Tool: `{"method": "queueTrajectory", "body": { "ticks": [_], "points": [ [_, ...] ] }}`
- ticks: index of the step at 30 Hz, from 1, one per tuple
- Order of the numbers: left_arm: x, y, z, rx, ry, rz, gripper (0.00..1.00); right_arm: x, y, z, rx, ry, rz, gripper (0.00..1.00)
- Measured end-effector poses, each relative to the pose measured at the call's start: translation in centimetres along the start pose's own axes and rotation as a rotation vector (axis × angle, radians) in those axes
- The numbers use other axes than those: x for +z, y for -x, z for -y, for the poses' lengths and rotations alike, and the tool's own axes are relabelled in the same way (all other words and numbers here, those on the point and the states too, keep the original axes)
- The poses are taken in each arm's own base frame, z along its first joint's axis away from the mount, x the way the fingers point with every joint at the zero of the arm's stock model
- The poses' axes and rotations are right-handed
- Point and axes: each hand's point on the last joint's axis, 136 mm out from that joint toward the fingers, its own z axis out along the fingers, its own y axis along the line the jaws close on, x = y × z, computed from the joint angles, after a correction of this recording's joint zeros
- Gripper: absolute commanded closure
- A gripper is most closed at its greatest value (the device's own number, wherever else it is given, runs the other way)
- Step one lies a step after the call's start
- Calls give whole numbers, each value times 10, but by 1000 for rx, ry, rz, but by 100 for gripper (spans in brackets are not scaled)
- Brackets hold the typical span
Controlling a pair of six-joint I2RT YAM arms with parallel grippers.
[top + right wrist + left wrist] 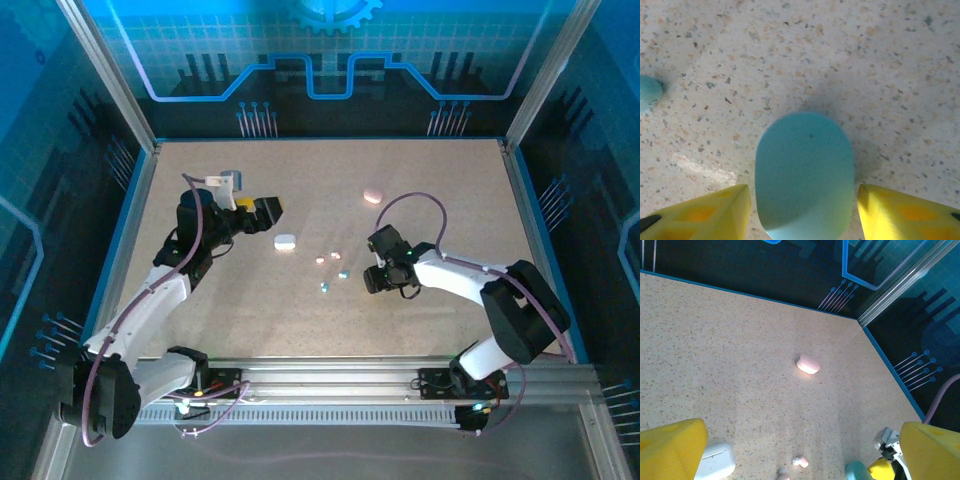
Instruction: Insert wireless bluetooth earbuds into charging case
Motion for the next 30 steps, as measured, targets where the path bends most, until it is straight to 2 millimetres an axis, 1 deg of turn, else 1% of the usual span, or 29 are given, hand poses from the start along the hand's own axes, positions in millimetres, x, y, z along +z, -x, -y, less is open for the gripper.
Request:
{"method": "queueTrajectory", "body": {
  "ticks": [4, 7, 10, 12, 15, 18, 19, 20, 22, 25, 27, 28, 30],
  "points": [
    [0, 0, 0, 0, 0, 0, 1, 6, -3, -1, -6, -5, -5, 47],
    [0, 0, 0, 0, -1, 0, 1, 8, -4, 1, -8, -14, -9, 53],
    [0, -1, 2, -1, -12, -8, 4, 8, -3, 2, -9, -24, -4, 60],
    [2, -2, 4, -4, -25, -17, 8, 6, -3, 1, -12, -19, 7, 62],
    [7, -2, 10, -29, -61, -40, 14, -8, 1, -4, -38, 22, 58, 63],
    [14, -2, 18, -54, -103, -66, 16, -40, 20, -15, -85, 96, 193, 64],
    [17, -3, 24, -59, -125, -82, 17, -60, 32, -23, -116, 140, 281, 64],
    [22, -3, 33, -57, -154, -98, 16, -77, 40, -28, -146, 175, 358, 64],
    [31, -7, 58, -46, -223, -140, 16, -113, 53, -38, -212, 234, 505, 64],
    [38, -14, 103, -16, -352, -208, 18, -166, 72, -49, -322, 292, 719, 64],
    [40, -18, 127, -1, -422, -250, 19, -187, 76, -55, -391, 305, 802, 64],
    [41, -19, 139, 10, -457, -269, 20, -193, 77, -56, -421, 307, 827, 64],
    [41, -23, 159, 37, -513, -302, 20, -199, 78, -59, -474, 304, 850, 64]
  ]
}}
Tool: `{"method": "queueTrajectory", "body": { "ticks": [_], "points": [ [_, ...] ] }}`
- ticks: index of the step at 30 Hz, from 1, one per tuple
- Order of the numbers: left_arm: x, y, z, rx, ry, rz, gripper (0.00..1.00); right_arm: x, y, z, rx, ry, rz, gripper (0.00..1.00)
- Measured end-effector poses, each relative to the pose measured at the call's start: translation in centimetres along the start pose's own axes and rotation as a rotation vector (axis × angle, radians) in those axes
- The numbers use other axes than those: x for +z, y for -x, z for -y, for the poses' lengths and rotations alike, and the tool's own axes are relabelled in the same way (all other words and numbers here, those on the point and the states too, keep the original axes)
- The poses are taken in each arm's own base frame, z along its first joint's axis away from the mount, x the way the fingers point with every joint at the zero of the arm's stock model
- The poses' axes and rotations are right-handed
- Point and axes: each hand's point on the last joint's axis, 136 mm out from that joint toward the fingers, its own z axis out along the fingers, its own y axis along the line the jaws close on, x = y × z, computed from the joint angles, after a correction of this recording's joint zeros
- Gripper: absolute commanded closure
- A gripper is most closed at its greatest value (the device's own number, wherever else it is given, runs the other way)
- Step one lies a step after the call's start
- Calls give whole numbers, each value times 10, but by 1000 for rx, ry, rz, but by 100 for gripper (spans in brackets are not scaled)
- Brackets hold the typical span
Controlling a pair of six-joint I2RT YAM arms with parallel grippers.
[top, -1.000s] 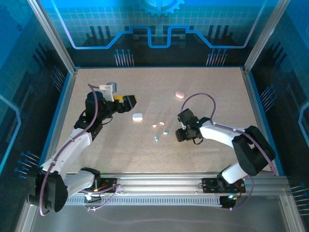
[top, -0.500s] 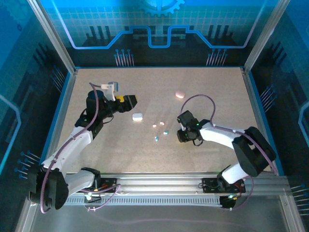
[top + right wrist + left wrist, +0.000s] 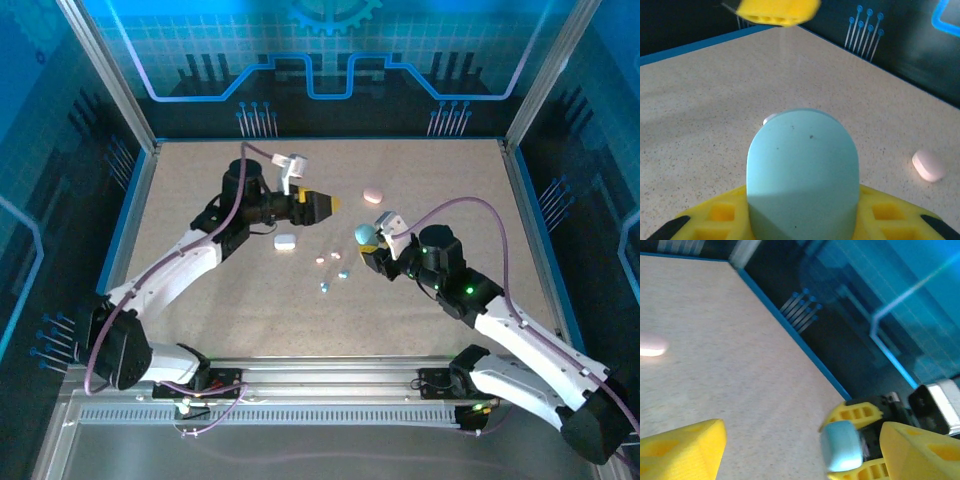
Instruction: Insert wireless bluetooth earbuds into charging case
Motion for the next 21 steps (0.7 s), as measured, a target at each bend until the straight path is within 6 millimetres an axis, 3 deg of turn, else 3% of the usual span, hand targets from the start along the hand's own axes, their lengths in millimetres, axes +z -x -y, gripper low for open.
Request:
{"method": "queueTrajectory", "body": {
  "ticks": [3, 7, 15, 21],
  "points": [
    [10, -6, 21, 37, -53, -65, 23, 0, 7, -1, -53, 12, 8, 64],
    [18, -16, 32, 61, -81, -128, 29, -1, 19, -1, -90, 18, 29, 63],
    [34, -44, 23, 24, -64, -237, 33, 5, 21, 0, -113, 21, 24, 63],
    [41, -48, 23, 11, -61, -262, 54, 5, 27, 1, -127, 16, 33, 62]
  ]
}}
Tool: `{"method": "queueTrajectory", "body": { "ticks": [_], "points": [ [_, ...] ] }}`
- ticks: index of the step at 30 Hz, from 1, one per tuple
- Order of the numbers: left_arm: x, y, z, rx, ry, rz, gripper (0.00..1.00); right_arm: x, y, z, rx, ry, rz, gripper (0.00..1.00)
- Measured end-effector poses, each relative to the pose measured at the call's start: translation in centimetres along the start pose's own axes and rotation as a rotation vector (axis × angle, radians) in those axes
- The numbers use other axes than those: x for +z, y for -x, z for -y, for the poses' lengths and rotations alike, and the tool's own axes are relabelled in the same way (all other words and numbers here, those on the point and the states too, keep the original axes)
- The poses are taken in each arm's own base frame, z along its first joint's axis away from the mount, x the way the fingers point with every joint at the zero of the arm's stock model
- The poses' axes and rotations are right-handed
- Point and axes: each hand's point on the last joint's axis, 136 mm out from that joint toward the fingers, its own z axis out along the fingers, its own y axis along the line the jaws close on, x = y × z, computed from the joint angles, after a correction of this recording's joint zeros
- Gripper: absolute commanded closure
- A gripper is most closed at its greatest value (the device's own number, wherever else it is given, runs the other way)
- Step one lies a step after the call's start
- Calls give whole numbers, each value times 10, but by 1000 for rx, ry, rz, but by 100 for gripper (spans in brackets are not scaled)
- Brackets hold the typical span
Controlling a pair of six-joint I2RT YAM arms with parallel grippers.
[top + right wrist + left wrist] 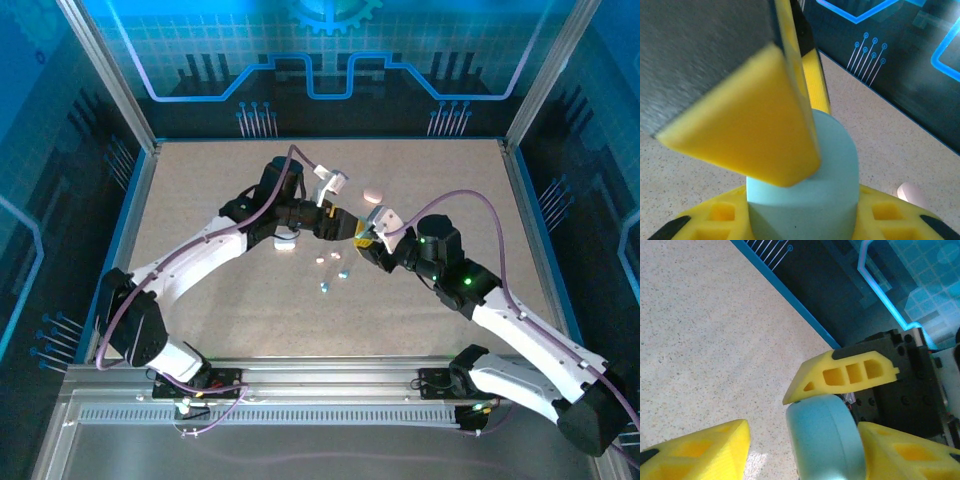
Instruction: Insert wireless bluetooth earbuds into charging case
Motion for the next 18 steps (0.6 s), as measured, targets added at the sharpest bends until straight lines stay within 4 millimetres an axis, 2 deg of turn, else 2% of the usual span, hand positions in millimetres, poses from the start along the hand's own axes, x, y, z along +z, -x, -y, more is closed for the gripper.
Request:
{"method": "queueTrajectory", "body": {
  "ticks": [2, 5, 9, 13, 18],
  "points": [
    [1, 2, 1, -6, 1, 4, 64, 2, 0, 1, -6, -4, -7, 62],
    [2, 4, 2, -19, 8, 14, 73, 3, -2, 4, -23, -18, -16, 61],
    [2, 8, 2, -62, 12, 31, 81, 3, -1, 8, -61, -41, -15, 54],
    [2, 17, 4, -106, 3, 68, 84, -2, 7, 14, -111, -88, 36, 50],
    [3, 23, 1, -189, -5, 118, 83, -21, 7, 18, -173, -142, 173, 45]
  ]
}}
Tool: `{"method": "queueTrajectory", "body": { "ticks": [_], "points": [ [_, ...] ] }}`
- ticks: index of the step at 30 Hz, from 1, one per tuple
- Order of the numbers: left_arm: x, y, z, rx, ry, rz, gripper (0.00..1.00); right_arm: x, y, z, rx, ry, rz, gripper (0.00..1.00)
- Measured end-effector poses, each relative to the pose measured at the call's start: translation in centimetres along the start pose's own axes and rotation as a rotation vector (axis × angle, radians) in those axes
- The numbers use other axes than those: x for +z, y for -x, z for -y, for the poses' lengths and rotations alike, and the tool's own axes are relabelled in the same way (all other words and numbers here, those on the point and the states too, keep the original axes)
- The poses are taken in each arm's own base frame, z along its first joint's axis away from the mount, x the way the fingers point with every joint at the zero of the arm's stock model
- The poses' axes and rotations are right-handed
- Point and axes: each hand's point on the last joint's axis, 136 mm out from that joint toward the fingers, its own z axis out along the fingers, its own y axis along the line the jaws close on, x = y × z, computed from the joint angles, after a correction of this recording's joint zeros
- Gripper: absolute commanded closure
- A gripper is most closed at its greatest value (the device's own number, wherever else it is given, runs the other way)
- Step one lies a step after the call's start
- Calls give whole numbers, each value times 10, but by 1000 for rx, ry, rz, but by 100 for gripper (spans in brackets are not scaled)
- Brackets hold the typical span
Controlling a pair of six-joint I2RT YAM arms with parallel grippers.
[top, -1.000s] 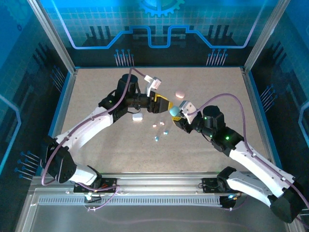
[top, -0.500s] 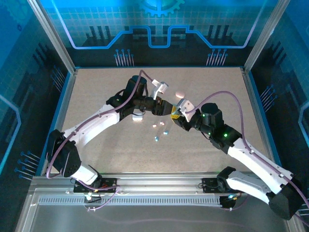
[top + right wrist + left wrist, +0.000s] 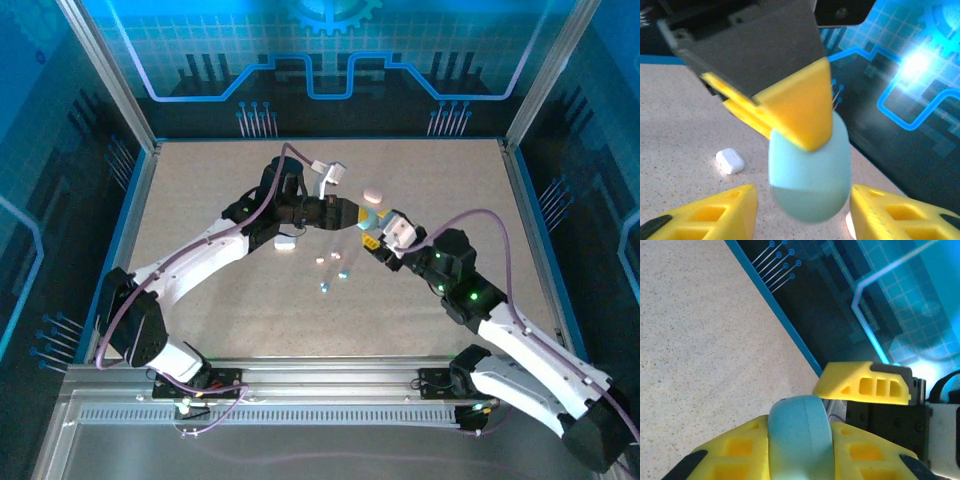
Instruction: Insert wireless bluetooth earbuds into charging case
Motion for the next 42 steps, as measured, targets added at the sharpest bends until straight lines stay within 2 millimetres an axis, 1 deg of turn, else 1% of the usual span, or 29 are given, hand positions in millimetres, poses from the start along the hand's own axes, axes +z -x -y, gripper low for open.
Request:
{"method": "queueTrajectory", "body": {
  "ticks": [2, 5, 9, 13, 16, 24, 28, 30, 35, 40, 42],
  "points": [
    [0, 3, 1, -24, -7, 15, 83, -3, -2, 6, 6, -5, 25, 44],
    [-1, 10, 6, -39, -26, 38, 82, -6, 2, 17, 17, -17, 65, 43],
    [-1, 13, 9, -54, -42, 47, 82, -6, 14, 15, 17, 15, 123, 45],
    [-1, 15, 13, -49, -57, 54, 82, 1, 15, 11, 25, 50, 129, 46],
    [-3, 17, 12, -52, -57, 60, 82, 6, 17, 14, 31, 51, 134, 46],
    [-3, 16, 19, -40, -90, 47, 82, 13, 23, 20, 42, 48, 146, 44],
    [-3, 16, 19, -39, -92, 46, 82, 14, 23, 20, 48, 59, 147, 50],
    [-3, 16, 20, -37, -93, 47, 82, 14, 23, 19, 58, 68, 149, 55],
    [-3, 17, 21, -33, -97, 48, 82, 13, 24, 20, 69, 79, 149, 55],
    [-3, 18, 22, -27, -102, 52, 77, 13, 25, 21, 81, 90, 143, 59],
    [-4, 19, 22, -22, -102, 57, 73, 14, 26, 22, 92, 99, 134, 61]
  ]
}}
